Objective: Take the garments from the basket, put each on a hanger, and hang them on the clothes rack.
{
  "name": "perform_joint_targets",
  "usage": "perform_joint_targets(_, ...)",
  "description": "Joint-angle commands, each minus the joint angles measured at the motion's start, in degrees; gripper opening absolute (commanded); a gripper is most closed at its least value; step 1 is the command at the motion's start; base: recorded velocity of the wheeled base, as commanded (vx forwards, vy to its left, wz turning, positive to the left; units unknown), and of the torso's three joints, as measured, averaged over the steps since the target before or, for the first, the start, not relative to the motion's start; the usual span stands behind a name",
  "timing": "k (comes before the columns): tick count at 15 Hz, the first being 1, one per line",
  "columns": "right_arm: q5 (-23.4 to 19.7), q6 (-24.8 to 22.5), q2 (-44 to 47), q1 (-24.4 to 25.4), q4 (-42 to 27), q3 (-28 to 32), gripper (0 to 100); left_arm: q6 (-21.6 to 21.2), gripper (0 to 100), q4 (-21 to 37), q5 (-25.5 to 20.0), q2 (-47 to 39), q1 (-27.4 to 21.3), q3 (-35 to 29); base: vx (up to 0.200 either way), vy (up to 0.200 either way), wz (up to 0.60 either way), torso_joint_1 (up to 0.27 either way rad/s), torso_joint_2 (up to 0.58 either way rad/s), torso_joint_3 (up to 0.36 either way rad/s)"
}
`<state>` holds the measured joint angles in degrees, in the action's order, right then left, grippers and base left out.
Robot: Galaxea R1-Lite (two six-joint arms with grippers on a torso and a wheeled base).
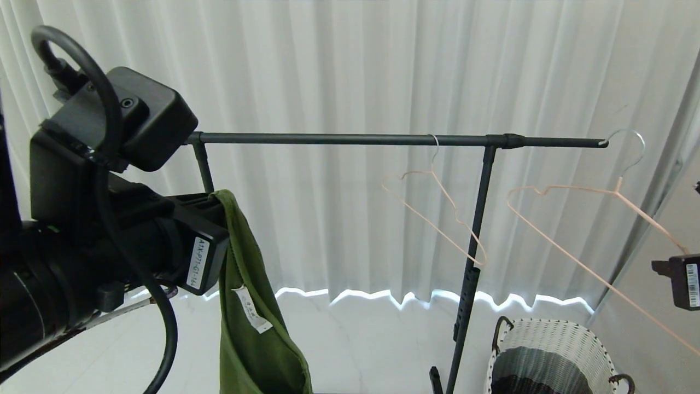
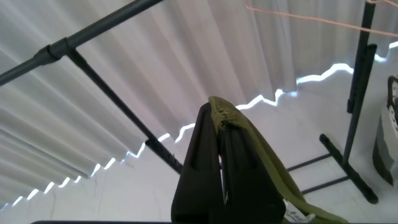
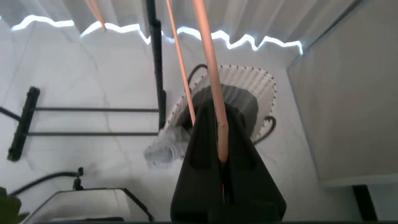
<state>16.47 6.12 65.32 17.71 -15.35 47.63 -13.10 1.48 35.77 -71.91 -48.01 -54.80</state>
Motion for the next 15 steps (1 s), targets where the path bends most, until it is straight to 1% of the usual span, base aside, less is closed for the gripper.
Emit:
perform_joint_targets(1,-0.12,-0.93,-3.97,1.01,0.05,-1.05,0,0.01,0,-0.07,0.00,-0.16,0.02,0.66,-0.200,0.000,0.00,0.007,0.01,0.002)
perform_joint_targets(7,-0.03,-1.20,-7.57,10.32,0.49,-0.96,0,-0.08,0,-0.07,0.00,-0.51,0.02,1.53,0.000,0.000,0.00,0.000,0.00,0.000)
perform_joint_targets(10,0.05,-1.29,-8.45,14.81,1.37,-0.87,0,-0.17,0,-0.07,1.32,-0.77,0.02,1.53,0.000,0.200,0.00,0.002,0.00,0.005)
perform_joint_targets(11,0.05,-1.29,-8.54,17.09,1.46,-0.87,0,-0.08,0,0.02,1.32,-0.86,0.02,1.53,0.000,0.200,0.00,0.007,0.00,-0.002)
perform_joint_targets(14,0.05,-1.29,-7.49,20.96,1.55,-1.66,0,0.01,0,-0.07,1.23,-1.12,0.02,1.80,0.000,0.200,0.00,0.004,0.00,0.002)
perform_joint_targets(15,0.14,-1.11,-7.05,23.60,1.99,-2.54,0,0.01,0,-0.07,1.23,-1.30,0.02,2.15,0.000,0.000,0.00,0.000,0.00,0.000)
